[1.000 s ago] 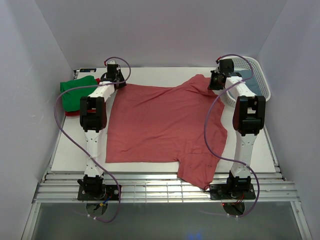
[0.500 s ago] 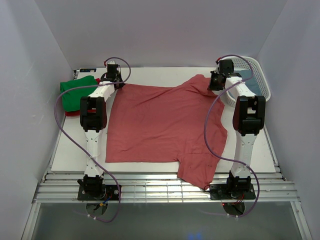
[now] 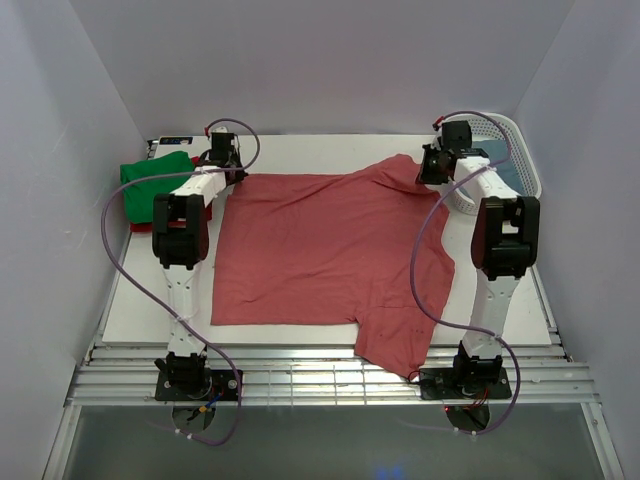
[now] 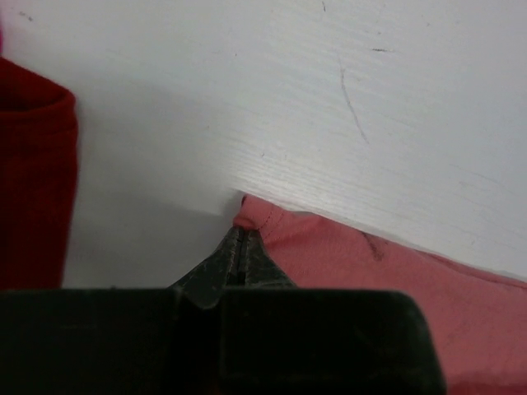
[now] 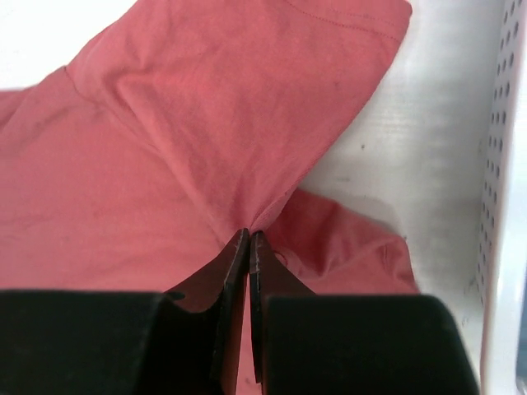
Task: Fold and stack the t-shirts
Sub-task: Grap the side of the flattened tshirt furthest away from the robot with both arms, then fold the flattened tshirt in 1/3 of the way
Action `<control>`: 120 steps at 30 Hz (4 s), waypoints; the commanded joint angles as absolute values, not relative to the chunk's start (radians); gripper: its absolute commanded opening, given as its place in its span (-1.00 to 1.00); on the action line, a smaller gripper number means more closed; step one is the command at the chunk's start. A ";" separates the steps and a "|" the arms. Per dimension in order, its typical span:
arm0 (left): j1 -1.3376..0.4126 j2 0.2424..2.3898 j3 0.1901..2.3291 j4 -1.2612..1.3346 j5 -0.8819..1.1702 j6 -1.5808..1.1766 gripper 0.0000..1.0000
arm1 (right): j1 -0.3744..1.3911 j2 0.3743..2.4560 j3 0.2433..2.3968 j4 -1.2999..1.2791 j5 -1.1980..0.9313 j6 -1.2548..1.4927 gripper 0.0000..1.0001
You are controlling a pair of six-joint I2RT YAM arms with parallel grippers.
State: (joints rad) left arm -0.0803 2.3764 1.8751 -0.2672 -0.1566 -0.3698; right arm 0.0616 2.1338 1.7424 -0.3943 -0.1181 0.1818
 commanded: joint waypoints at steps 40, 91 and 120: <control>-0.072 1.500 0.980 -0.080 -0.141 -0.359 -1.00 | 0.074 1.474 1.086 -0.414 -0.114 0.098 -0.85; -0.077 1.822 1.232 -0.368 -0.115 -0.469 -0.50 | 0.074 1.988 1.525 -0.479 0.026 0.120 -0.23; -0.092 1.761 1.187 -0.359 -0.055 -0.476 -0.61 | 0.107 1.484 1.085 -0.560 -0.155 0.169 -0.78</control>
